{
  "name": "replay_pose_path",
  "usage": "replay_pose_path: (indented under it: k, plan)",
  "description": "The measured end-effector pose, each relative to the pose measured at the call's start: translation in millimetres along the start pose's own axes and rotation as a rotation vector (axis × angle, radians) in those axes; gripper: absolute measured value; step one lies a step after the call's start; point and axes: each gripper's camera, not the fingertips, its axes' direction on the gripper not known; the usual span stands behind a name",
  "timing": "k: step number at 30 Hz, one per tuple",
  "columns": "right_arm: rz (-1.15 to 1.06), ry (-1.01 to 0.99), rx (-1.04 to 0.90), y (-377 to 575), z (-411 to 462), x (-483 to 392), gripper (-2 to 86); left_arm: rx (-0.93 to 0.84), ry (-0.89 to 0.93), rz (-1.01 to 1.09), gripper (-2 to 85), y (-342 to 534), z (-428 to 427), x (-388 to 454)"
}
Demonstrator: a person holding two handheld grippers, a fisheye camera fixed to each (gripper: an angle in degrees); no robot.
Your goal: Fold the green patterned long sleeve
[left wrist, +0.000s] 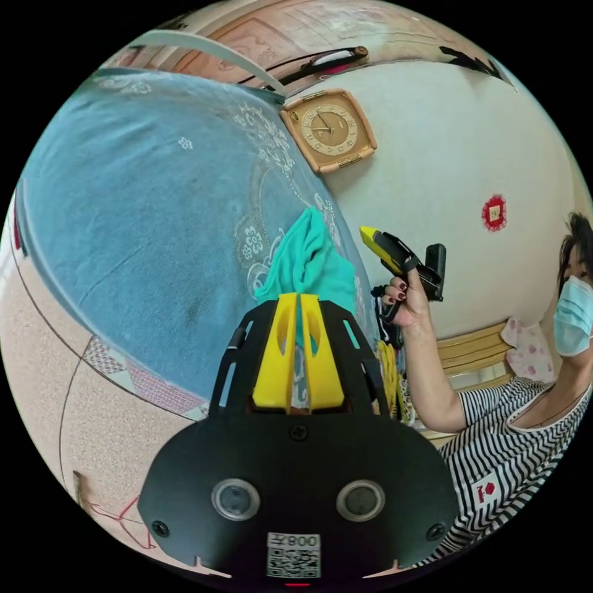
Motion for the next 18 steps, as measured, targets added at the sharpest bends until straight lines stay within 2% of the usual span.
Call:
replay_pose_path:
  k: [3,7,10,11,16,18]
  plan:
    - [0.024,0.121,-0.082,2,27,-1,0.3,0.023,-0.063,0.070,0.4,10,-4,36]
    - [-0.018,0.203,-0.253,0,81,-12,0.2,-0.062,-0.135,0.218,0.2,3,38,83]
    - [-0.067,0.265,-0.226,3,88,-29,0.2,-0.148,-0.282,0.250,0.1,5,78,86]
    - [-0.065,0.271,-0.219,4,89,-32,0.2,-0.185,-0.300,0.245,0.2,11,91,82]
    - [-0.009,0.186,-0.259,1,84,-26,0.2,-0.137,-0.264,0.169,0.2,27,86,90]
    - [-0.026,0.162,-0.258,3,83,-29,0.2,-0.111,-0.275,0.207,0.2,28,81,107]
